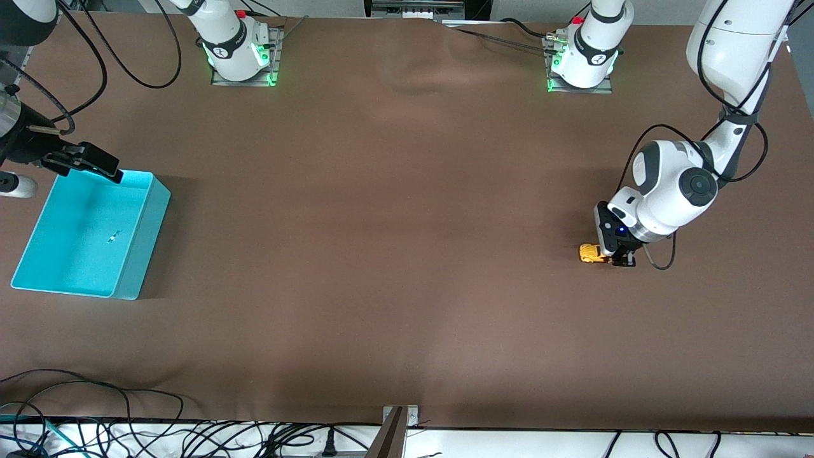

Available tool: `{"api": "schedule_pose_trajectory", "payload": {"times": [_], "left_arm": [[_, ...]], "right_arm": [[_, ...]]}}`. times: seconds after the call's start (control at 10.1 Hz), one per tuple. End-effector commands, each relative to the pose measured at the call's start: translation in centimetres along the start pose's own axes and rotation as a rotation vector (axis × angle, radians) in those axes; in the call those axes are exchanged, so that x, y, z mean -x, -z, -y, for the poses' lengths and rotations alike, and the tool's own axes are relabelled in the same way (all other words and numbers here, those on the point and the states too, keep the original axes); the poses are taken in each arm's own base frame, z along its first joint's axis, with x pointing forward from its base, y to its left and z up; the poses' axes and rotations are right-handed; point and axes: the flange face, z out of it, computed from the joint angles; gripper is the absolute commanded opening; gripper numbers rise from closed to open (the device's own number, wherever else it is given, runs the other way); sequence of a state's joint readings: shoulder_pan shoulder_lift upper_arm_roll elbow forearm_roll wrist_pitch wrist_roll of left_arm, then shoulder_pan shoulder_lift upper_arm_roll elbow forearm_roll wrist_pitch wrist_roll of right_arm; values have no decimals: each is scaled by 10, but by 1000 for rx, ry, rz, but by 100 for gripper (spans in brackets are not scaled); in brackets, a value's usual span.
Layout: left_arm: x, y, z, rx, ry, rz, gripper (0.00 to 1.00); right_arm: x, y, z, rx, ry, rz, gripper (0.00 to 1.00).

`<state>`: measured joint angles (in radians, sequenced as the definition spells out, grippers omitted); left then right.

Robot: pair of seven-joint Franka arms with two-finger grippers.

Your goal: Wind up and store yellow beetle car

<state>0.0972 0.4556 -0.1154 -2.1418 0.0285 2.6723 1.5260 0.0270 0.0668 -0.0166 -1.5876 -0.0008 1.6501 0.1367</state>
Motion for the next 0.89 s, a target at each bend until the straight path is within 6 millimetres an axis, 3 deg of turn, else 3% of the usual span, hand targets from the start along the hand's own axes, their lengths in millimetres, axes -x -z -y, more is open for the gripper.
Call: {"api": "schedule_pose_trajectory", "payload": {"times": [0.0,0.3,0.59,0.79], "left_arm": [[-25,6,3,-1,-52,-13,3],[-70,-1,-10,71,-3,-25,0],[-75,-17,-18,108,2,-23,0],[-65,-20,-18,110,-19,-2,1]], "right_arm": [[-3,6,-1,-12,0,-1,100],[-3,6,-3,-12,-5,-1,100],[-3,6,-2,-12,-5,-1,100],[-3,5,-3,-11,-6,0,100]]}}
